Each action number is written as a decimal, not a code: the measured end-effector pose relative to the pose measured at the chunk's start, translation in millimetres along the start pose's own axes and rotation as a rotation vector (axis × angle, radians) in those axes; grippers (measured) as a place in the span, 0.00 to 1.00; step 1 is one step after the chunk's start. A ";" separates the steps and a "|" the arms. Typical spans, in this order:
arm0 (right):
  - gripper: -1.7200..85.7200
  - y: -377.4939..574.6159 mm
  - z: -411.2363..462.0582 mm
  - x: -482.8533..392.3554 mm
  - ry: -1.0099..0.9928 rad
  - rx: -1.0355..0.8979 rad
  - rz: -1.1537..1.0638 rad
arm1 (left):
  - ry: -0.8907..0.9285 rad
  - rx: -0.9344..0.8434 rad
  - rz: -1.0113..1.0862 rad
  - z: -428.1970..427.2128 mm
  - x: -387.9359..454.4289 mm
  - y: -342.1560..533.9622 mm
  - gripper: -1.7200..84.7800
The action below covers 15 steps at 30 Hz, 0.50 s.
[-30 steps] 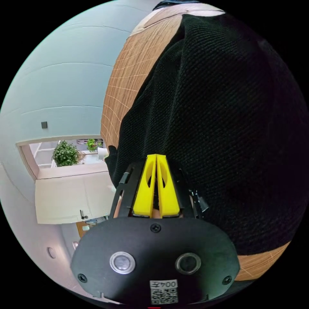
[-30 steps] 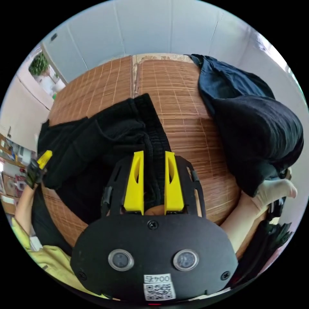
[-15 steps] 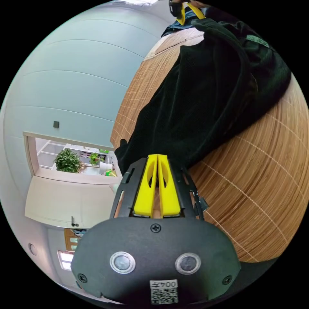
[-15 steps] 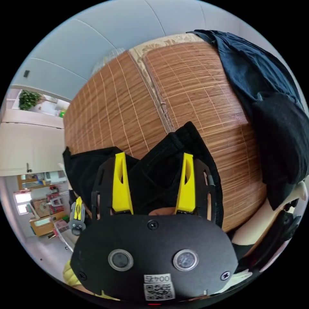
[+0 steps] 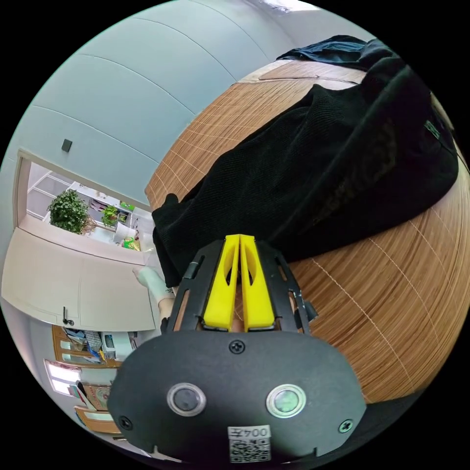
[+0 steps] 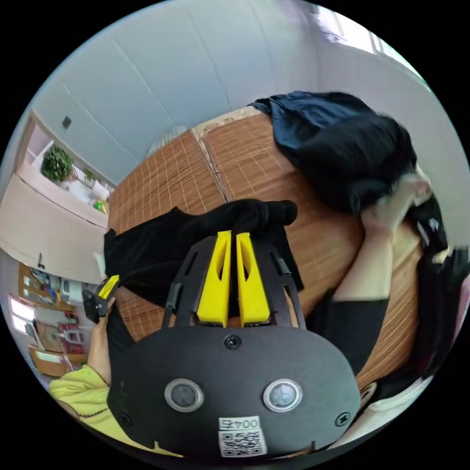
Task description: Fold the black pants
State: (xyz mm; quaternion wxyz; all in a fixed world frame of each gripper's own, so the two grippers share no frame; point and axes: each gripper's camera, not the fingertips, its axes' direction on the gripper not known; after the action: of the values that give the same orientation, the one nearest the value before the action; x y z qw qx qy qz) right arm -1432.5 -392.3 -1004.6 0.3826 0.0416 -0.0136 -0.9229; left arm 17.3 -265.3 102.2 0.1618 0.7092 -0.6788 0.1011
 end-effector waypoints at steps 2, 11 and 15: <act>0.05 81.7 -0.6 38.9 -0.081 0.006 0.127 | 0.001 -0.008 -0.011 -11.5 11.6 -11.7 0.03; 0.19 190.0 5.1 56.1 -0.149 0.033 0.017 | 0.009 0.020 -0.051 -100.9 94.3 -66.4 0.03; 0.24 153.4 -7.3 85.4 -0.107 0.127 -0.054 | -0.027 0.027 -0.032 -149.9 147.9 -106.8 0.03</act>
State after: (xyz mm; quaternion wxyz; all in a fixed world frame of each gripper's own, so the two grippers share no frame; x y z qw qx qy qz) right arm -1383.8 -561.0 -1008.8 0.3529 0.0168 -0.0913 -0.9310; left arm 143.6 -345.1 285.0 0.1448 0.7233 -0.6680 0.0981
